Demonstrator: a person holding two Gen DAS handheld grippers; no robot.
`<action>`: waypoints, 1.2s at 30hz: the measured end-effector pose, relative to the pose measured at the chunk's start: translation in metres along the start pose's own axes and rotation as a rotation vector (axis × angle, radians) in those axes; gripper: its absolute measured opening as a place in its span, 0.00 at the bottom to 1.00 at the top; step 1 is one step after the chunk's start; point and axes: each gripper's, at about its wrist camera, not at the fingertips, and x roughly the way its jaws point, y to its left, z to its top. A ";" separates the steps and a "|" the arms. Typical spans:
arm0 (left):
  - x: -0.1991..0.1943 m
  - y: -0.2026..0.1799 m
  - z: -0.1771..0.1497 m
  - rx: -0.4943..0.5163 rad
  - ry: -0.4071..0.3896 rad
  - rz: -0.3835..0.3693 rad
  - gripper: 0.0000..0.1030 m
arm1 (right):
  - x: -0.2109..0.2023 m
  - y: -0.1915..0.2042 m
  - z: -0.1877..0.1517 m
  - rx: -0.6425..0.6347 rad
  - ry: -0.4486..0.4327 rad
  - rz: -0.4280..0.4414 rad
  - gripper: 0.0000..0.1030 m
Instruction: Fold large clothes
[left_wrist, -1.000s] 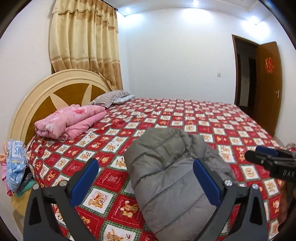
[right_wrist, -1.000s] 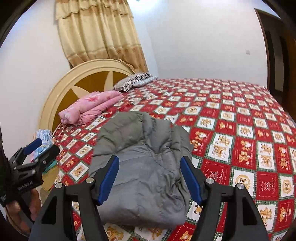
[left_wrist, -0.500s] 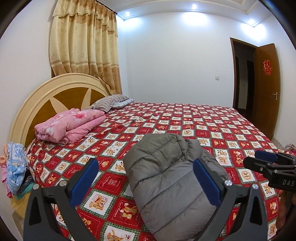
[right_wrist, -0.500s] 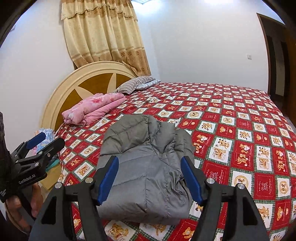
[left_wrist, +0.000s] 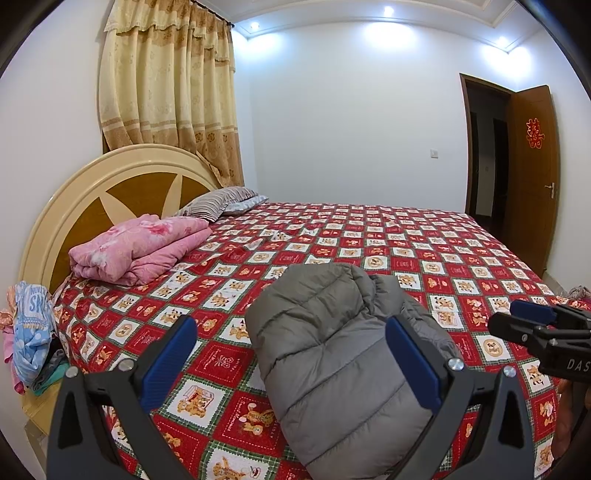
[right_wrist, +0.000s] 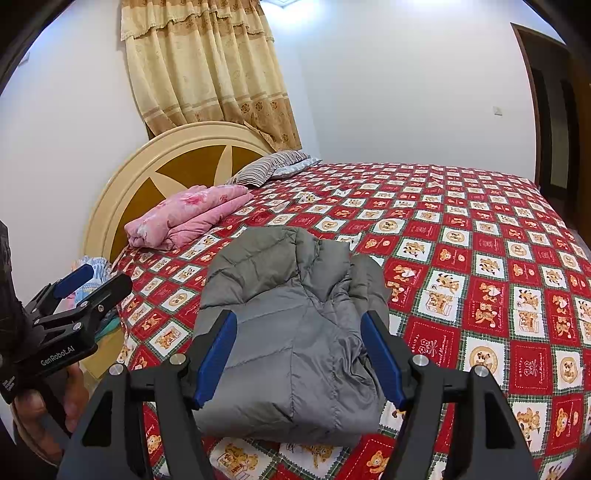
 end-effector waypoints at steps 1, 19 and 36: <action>-0.001 0.000 -0.001 0.000 -0.001 0.001 1.00 | 0.000 0.000 0.000 0.000 0.000 0.000 0.68; 0.000 0.003 -0.004 -0.009 0.004 0.006 1.00 | 0.000 0.003 -0.006 -0.005 0.002 0.004 0.68; 0.003 0.001 -0.003 0.002 0.032 0.006 1.00 | 0.003 0.008 -0.005 -0.011 0.006 0.004 0.68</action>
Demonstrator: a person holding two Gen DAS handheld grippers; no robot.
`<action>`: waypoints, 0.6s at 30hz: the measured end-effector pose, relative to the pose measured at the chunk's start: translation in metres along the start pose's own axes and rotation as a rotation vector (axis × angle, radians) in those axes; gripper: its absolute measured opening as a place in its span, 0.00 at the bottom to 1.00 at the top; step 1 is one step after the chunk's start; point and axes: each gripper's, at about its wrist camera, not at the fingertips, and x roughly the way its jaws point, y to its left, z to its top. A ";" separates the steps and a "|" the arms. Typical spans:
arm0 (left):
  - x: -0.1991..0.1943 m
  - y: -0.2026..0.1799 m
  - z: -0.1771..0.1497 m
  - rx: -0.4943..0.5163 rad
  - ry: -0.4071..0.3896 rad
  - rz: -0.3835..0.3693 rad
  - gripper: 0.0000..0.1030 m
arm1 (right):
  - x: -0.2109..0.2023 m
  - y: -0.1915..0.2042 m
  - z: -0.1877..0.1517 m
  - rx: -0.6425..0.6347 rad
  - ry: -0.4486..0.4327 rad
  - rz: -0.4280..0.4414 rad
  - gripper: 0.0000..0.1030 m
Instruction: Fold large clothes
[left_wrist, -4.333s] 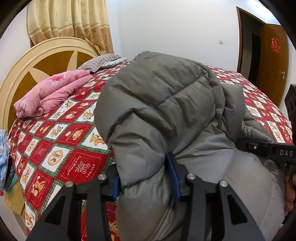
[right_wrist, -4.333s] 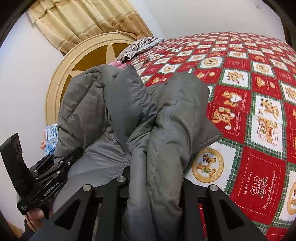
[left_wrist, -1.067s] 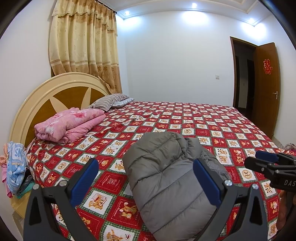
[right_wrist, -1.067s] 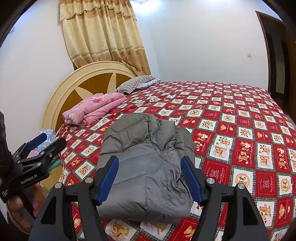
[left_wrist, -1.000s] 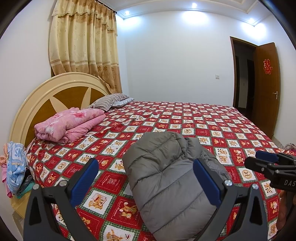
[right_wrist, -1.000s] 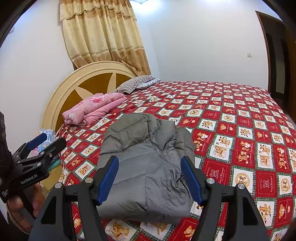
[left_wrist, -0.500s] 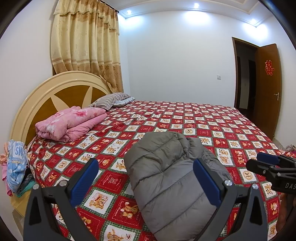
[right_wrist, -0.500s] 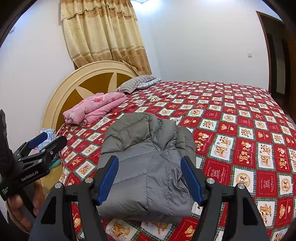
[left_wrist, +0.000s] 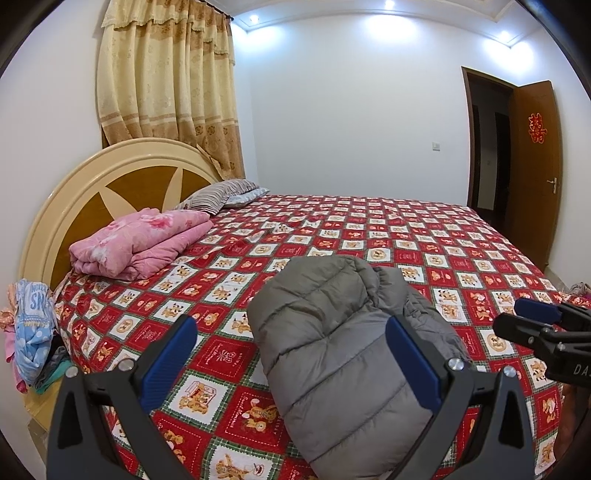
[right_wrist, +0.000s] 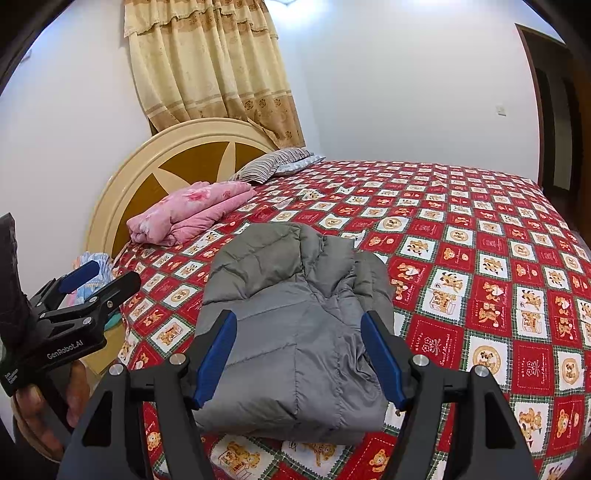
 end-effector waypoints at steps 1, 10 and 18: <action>0.000 0.000 0.000 0.001 0.001 0.000 1.00 | 0.000 0.000 0.000 0.000 -0.001 0.000 0.68; 0.001 0.000 0.000 -0.010 0.002 0.003 1.00 | -0.002 0.002 0.003 -0.007 -0.008 0.006 0.68; 0.005 0.002 0.000 -0.046 0.027 -0.009 1.00 | -0.003 0.003 0.003 -0.011 -0.004 0.012 0.68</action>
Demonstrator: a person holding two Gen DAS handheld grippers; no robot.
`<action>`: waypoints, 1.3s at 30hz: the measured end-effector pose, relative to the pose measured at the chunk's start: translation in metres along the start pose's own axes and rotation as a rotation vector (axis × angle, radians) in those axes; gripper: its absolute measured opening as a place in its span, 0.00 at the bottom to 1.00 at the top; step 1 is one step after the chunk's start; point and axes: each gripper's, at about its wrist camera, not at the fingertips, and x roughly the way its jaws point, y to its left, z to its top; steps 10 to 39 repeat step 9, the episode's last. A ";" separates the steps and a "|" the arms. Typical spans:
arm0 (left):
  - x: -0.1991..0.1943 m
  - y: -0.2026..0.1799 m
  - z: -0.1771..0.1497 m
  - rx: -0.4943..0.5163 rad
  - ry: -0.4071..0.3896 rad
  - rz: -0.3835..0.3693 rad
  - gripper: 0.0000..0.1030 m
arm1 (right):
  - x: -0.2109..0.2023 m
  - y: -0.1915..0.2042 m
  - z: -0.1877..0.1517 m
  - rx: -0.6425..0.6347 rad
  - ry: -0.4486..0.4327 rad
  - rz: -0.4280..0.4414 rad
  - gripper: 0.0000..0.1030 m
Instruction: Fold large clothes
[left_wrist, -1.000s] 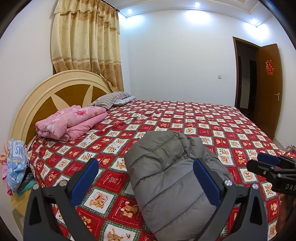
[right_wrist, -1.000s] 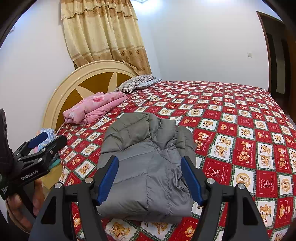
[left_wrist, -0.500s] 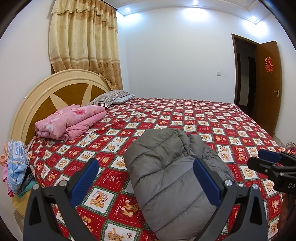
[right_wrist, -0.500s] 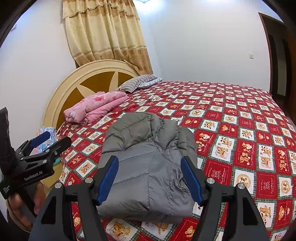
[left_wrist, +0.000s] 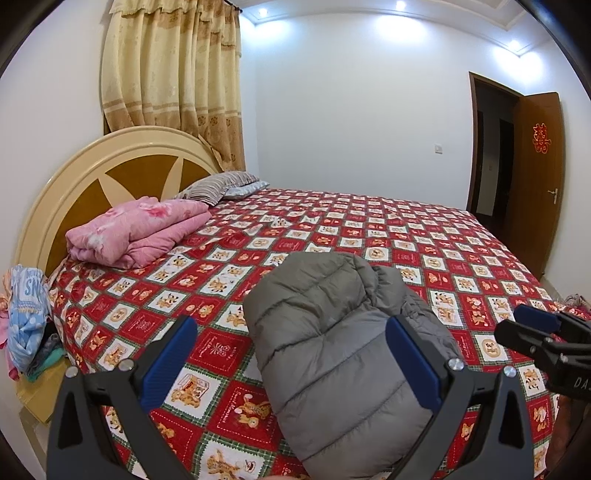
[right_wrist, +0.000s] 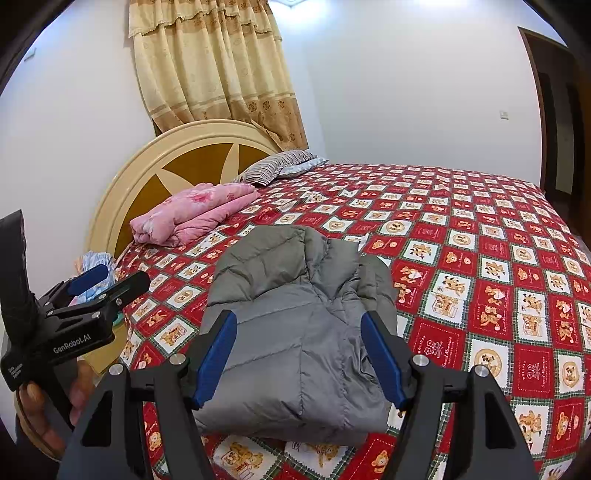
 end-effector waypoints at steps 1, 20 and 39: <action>0.000 0.000 0.000 -0.002 0.001 0.001 1.00 | 0.000 0.000 0.000 0.000 0.001 0.001 0.68; -0.001 -0.007 -0.004 0.031 -0.024 0.025 1.00 | 0.000 -0.002 -0.003 0.000 0.006 0.005 0.68; -0.001 -0.007 -0.004 0.031 -0.024 0.025 1.00 | 0.000 -0.002 -0.003 0.000 0.006 0.005 0.68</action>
